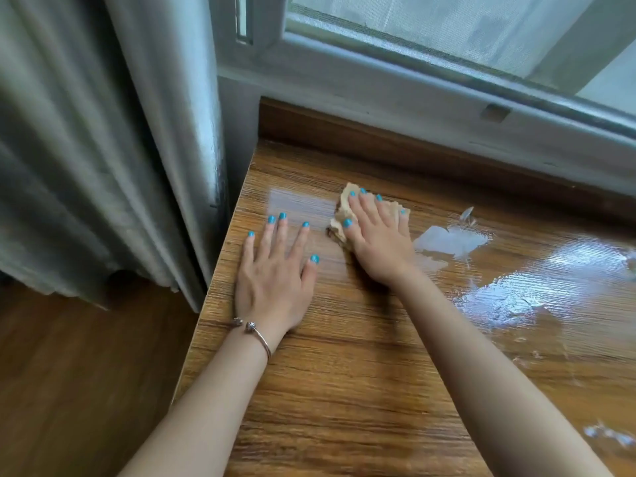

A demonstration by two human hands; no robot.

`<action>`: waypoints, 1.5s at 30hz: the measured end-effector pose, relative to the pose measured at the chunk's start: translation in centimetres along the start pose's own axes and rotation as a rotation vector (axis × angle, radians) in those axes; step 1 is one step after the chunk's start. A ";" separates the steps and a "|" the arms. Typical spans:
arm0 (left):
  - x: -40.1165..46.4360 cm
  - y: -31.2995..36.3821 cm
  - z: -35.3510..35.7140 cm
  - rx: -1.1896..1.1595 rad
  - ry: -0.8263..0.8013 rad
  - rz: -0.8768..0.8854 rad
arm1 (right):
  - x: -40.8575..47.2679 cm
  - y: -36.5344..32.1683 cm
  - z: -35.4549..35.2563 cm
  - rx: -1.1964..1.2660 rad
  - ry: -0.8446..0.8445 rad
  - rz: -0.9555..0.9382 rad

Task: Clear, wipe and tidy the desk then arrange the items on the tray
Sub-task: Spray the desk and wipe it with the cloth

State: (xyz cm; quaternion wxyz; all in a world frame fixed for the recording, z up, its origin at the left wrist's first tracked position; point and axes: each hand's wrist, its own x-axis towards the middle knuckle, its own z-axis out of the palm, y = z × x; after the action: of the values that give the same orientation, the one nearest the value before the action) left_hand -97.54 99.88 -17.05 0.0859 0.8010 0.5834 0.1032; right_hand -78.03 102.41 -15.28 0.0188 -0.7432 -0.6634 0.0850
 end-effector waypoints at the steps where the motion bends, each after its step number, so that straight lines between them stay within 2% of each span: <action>1: -0.2 0.1 0.0 0.021 0.005 -0.001 | -3.5 0.2 1.2 0.000 0.048 -0.063; 4: 0.0 0.6 -0.2 0.061 0.010 -0.037 | -8.1 1.3 2.1 0.016 0.003 -0.185; 7: -0.3 1.7 -0.2 0.029 -0.005 -0.064 | -0.9 3.3 -0.2 -0.012 -0.028 -0.136; 9: -1.2 2.8 0.1 -0.036 -0.002 -0.007 | 5.1 4.4 -1.5 -0.026 -0.030 -0.025; 11: -2.0 3.6 0.5 -0.021 -0.021 0.065 | 7.9 4.5 -2.1 -0.036 -0.042 0.009; 14: -2.2 3.7 0.8 0.032 -0.035 0.063 | 4.1 4.3 -1.1 -0.008 -0.016 -0.027; 16: -2.1 3.8 0.8 0.053 -0.042 0.060 | -1.9 4.5 0.5 0.014 0.008 -0.136; 18: -2.1 3.8 1.0 0.060 -0.042 0.048 | -6.8 5.1 1.2 0.024 -0.045 -0.262; 20: -2.1 3.8 0.9 0.042 -0.037 0.041 | -5.2 6.2 0.0 0.002 -0.087 -0.297; 25: -1.9 3.6 0.8 0.037 -0.029 0.043 | 4.6 5.6 -2.2 0.012 -0.042 0.011; 28: -1.8 3.7 0.8 0.095 -0.008 0.040 | -0.3 4.3 -0.5 0.027 -0.002 -0.055; 33: -3.3 4.9 -0.5 0.242 0.001 -0.060 | -18.3 3.7 2.4 0.006 -0.001 -0.393; 35: -5.7 4.8 -0.8 0.259 -0.003 -0.112 | -17.4 4.9 1.4 -0.013 -0.067 -0.453; 37: -9.1 4.1 -1.1 0.203 -0.027 -0.165 | -12.1 5.1 0.4 -0.030 -0.046 -0.421; 40: -13.8 3.4 -1.1 0.113 -0.070 -0.226 | -5.5 3.6 -0.2 -0.004 -0.060 -0.178; 42: -14.8 3.4 -0.9 0.110 -0.061 -0.236 | -7.7 2.3 0.6 0.017 -0.044 -0.104; 45: -14.7 3.4 -0.6 0.119 -0.011 -0.227 | -18.9 1.2 2.6 -0.011 0.051 -0.218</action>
State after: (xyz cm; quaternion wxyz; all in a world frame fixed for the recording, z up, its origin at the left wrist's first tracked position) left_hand -98.92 84.85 -16.57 0.0523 0.7340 0.6751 0.0536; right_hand -79.21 83.36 -16.09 0.0410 -0.6688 -0.7399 0.0598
